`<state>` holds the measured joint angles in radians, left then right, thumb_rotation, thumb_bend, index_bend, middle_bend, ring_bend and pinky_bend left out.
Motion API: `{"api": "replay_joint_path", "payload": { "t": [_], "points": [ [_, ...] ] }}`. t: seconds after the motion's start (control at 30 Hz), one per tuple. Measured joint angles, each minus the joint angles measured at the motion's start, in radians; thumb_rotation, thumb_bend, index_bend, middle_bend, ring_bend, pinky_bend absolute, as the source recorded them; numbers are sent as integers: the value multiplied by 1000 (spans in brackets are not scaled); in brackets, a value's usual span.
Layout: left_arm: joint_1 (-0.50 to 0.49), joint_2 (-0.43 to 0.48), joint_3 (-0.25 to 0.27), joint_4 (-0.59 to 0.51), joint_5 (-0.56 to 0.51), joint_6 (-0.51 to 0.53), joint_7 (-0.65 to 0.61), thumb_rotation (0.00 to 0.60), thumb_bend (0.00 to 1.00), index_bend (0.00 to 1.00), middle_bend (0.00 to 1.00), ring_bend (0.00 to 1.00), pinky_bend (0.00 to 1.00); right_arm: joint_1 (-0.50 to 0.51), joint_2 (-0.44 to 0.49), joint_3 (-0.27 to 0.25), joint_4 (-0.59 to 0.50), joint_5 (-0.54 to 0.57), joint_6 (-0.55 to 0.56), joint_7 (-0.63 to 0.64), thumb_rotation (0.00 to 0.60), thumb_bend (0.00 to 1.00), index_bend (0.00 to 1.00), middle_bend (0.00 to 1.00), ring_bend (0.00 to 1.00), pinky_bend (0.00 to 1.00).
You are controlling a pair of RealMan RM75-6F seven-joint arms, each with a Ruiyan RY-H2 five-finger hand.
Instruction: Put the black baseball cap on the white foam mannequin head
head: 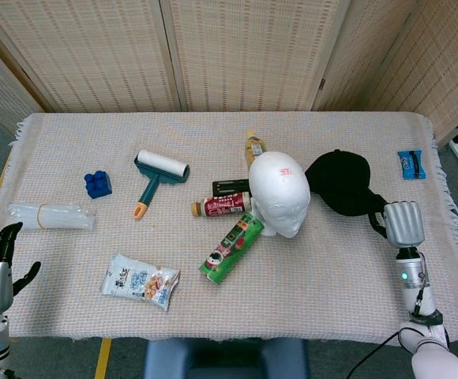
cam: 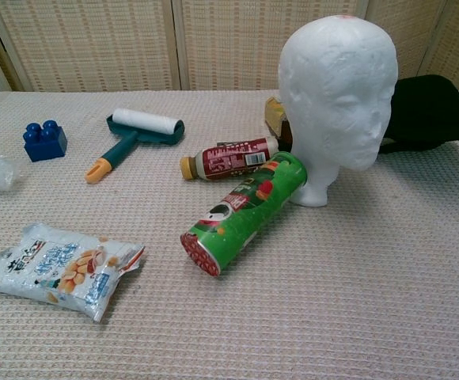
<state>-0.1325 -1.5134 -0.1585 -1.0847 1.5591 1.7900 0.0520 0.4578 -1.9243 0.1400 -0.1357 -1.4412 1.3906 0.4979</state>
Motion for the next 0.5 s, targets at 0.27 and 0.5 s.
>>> {"api": "replay_joint_path", "payload": {
  "t": [0.27,0.5],
  "points": [
    [2,8,1,-10,0,3,-4,600,153,174,271,163,135,16,9,38,-21,35,5,39,600,424,789,1000,1000,1000],
    [4,14,1,-20,2,8,-9,600,154,164,254,162,136,46,40,83,-47,73,24,61,600,424,808,1000,1000,1000]
  ]
}}
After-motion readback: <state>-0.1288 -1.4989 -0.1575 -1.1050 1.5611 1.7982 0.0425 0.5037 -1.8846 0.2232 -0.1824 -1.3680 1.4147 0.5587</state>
